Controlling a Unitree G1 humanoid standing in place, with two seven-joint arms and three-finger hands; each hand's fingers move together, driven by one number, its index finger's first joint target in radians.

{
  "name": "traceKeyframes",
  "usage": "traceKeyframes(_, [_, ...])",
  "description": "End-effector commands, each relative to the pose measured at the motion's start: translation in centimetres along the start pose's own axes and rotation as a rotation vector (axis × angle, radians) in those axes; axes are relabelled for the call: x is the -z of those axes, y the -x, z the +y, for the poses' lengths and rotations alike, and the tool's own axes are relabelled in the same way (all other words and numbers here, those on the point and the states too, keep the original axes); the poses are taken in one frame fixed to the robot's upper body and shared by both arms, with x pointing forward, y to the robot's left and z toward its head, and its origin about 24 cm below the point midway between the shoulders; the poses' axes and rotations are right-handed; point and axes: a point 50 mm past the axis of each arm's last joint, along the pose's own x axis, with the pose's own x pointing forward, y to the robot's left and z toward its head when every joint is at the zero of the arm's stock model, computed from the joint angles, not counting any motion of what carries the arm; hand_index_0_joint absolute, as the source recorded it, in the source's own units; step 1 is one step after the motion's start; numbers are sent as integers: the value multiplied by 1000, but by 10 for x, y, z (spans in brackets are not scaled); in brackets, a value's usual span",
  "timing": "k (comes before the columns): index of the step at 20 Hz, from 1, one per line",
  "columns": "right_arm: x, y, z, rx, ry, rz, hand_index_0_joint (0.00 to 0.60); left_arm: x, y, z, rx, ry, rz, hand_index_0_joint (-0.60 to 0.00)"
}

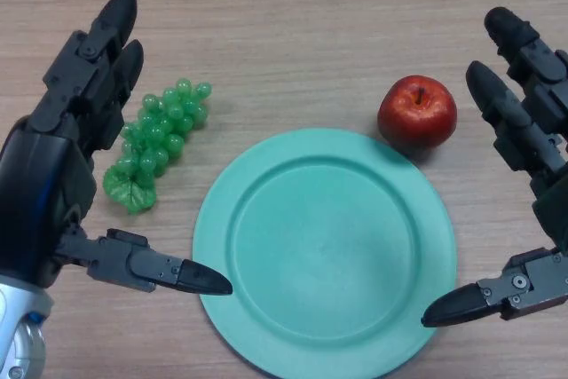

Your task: Pick up the red apple and place it on the plate

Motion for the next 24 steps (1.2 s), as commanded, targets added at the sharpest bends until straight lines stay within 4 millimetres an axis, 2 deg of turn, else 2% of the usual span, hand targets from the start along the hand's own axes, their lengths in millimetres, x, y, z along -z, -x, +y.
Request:
traceKeyframes(1, [-30,1,-4,26,70,-204,0,-30,2,4,-32,-53,-203,0])
traceKeyframes(6, [-27,-4,-5,26,76,-187,0,-29,3,6,-34,-55,-208,0])
traceKeyframes(9, [-23,-14,-8,32,83,-177,0,-29,4,6,-35,-55,-207,0])
traceKeyframes(19, [2,-90,-24,81,246,-110,0,-28,9,10,-59,-62,-222,0])
traceKeyframes(24, [34,-123,-41,133,377,-55,0,-27,11,14,-83,-74,-227,0])
